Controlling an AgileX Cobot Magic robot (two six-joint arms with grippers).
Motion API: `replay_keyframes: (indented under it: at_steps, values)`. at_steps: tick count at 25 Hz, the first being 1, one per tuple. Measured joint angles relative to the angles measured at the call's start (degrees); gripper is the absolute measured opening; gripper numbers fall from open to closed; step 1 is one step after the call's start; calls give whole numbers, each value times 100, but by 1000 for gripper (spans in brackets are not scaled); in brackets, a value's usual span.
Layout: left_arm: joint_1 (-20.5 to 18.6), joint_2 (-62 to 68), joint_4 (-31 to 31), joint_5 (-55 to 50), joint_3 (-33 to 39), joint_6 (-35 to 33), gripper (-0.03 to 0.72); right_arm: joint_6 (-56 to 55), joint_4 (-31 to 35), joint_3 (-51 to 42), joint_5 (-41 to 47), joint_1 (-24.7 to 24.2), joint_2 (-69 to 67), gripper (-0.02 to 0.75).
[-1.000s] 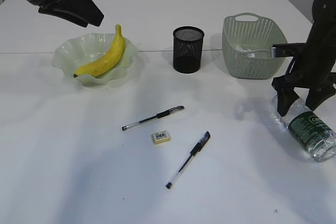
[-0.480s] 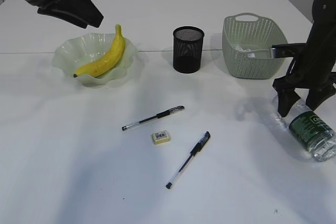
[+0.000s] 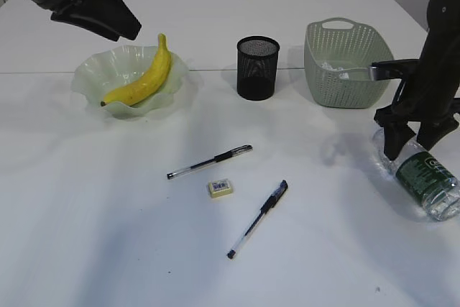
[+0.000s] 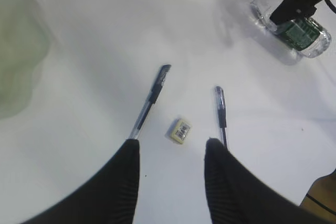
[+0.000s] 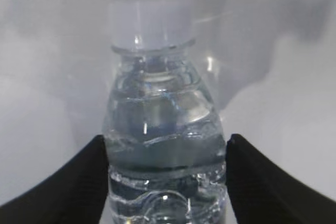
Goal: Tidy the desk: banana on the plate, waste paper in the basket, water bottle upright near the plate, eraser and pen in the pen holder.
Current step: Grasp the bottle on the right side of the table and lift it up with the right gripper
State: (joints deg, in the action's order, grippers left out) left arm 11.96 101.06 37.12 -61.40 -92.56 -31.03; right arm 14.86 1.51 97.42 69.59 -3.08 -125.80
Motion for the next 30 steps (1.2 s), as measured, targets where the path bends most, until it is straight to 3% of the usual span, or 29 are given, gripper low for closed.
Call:
replay_keyframes:
  at_steps: [7, 30]
  values:
    - [0, 0, 0, -52, 0, 0, 286, -40, -11, -4, 0, 0, 0, 338]
    - [0, 0, 0, -109, 0, 0, 286, -304, -11, -25, -47, 0, 43, 330]
